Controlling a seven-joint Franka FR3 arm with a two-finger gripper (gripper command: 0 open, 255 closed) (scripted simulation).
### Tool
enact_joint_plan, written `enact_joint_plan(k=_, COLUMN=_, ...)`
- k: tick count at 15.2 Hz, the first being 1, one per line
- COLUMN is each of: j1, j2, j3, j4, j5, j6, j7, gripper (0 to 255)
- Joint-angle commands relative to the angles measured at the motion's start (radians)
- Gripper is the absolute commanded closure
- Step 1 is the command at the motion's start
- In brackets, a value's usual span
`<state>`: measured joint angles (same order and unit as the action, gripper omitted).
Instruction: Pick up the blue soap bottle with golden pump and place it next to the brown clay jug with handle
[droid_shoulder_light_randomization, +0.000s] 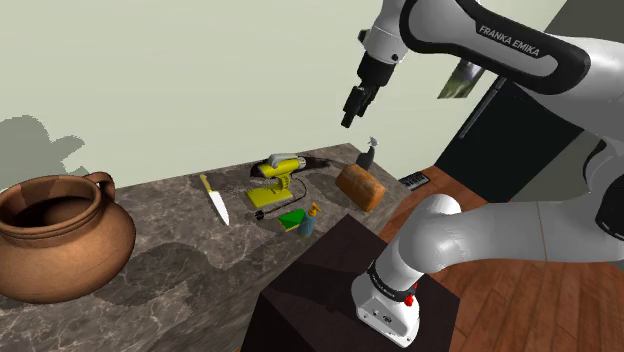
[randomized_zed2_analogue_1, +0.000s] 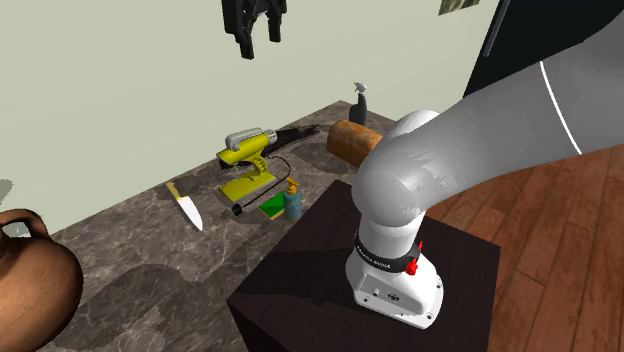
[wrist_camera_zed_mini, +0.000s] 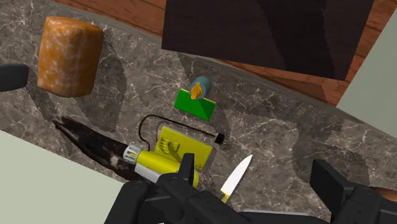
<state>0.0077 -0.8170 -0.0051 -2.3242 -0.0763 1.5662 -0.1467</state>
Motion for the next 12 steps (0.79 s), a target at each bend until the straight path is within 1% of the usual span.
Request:
enact_joint_plan(k=1, j1=0.000, j2=0.000, j3=0.000, j4=0.000, j5=0.000, j6=0.000, j7=0.000, gripper=0)
enact_joint_plan(k=7, j1=-0.015, j2=-0.005, j3=-0.053, j4=-0.195, j5=-0.027, j6=0.184, j7=-0.034, gripper=0)
enact_joint_plan(k=12, j1=-0.033, j2=0.033, j3=-0.101, j4=-0.329, j5=-0.054, j6=0.352, j7=-0.062, gripper=0)
